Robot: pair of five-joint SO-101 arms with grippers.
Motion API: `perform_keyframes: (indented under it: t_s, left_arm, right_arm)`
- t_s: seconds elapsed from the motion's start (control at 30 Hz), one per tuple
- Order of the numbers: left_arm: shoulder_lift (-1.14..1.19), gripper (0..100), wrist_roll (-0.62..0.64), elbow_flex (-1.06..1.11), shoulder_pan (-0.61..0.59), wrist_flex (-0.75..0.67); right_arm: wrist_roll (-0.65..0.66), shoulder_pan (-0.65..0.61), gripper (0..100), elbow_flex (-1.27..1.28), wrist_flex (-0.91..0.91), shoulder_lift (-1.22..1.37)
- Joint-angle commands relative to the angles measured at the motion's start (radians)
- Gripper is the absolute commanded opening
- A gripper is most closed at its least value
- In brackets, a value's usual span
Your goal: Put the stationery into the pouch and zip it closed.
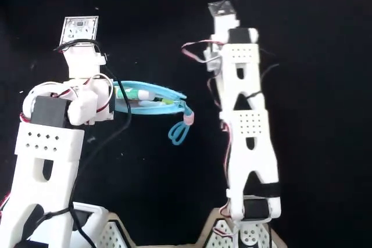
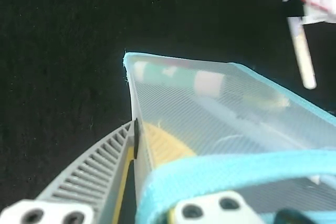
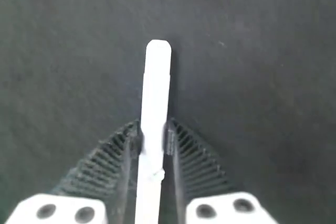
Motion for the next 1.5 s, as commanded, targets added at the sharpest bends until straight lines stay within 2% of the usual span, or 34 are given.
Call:
perform_keyframes:
  t_s: [0.0,0.13,0.3,0.47,0.63,0.73,0.93,1.0,1.13,1.47]
  left_arm:
    - [0.012,3,-0.009,0.045,0.018,-0.017]
    - [0.011,3,-0.009,0.047,0.016,-0.015]
    - [0.011,3,-0.009,0.045,0.019,-0.017]
    - [0.011,3,-0.009,0.045,0.019,-0.017]
    - [0.011,3,-0.009,0.045,0.019,-0.017]
    - [0.011,3,-0.009,0.045,0.018,-0.017]
    - [0.011,3,-0.009,0.045,0.018,-0.017]
    - [0.011,3,-0.009,0.045,0.018,-0.017]
    - [0.011,3,-0.009,0.045,0.018,-0.017]
    - [0.011,3,-0.009,0.047,0.018,-0.017]
  right_arm:
    - [0.011,0.061,1.0,-0.111,0.086,-0.073]
    - [0.012,0.123,1.1,0.016,0.086,-0.096]
    - [0.075,0.166,1.2,0.266,0.086,-0.186]
    - [0.091,0.176,1.1,0.611,0.084,-0.430]
    - [0.203,0.127,1.1,0.972,0.075,-0.704]
    - [0.238,0.115,1.1,1.198,-0.005,-0.840]
    - [0.247,0.110,1.5,1.557,-0.296,-1.013]
    - [0.247,0.083,6.1,1.590,-0.302,-1.029]
    - [0.245,0.046,21.9,1.575,-0.247,-1.030]
    - [0.236,0.031,23.3,1.399,-0.242,-0.943]
